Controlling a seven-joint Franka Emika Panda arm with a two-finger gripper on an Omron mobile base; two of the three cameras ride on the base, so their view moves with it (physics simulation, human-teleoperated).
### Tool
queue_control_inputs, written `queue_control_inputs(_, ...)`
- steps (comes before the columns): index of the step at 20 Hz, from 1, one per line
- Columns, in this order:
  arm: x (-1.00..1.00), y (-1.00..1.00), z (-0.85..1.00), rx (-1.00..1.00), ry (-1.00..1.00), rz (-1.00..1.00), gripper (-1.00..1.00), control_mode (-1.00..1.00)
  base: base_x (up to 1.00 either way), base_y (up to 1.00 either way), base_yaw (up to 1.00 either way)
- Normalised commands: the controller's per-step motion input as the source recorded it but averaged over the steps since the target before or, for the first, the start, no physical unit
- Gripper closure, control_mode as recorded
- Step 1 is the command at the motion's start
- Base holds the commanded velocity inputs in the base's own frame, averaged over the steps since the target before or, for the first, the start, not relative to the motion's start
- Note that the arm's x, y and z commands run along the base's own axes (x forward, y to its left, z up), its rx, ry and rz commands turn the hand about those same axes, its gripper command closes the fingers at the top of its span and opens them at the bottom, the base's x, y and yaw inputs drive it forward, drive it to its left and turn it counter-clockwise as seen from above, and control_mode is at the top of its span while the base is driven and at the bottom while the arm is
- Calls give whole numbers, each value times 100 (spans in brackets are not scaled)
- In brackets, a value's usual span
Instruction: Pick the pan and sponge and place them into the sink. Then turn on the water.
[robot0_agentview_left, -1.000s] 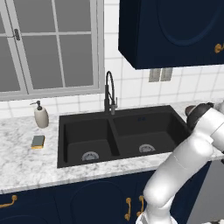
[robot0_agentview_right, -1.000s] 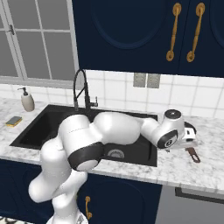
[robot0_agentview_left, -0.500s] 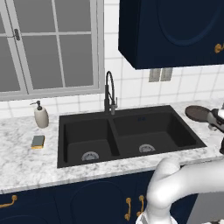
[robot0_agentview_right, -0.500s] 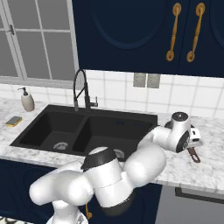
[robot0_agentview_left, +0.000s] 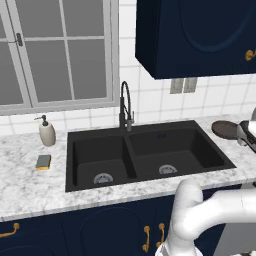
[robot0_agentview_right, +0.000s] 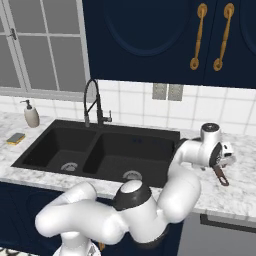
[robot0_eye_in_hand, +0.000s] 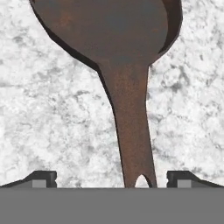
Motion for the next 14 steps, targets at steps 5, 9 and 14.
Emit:
queue_control_inputs(5, 7, -30, -9, 0, 10, 0, -100, -100, 0, 0, 0)
queue_control_inputs(9, 1, -19, -44, 5, 10, 3, -100, -100, 0, 0, 0)
queue_control_inputs(14, 15, -3, -65, 6, 21, 4, 100, -100, 0, 0, 0)
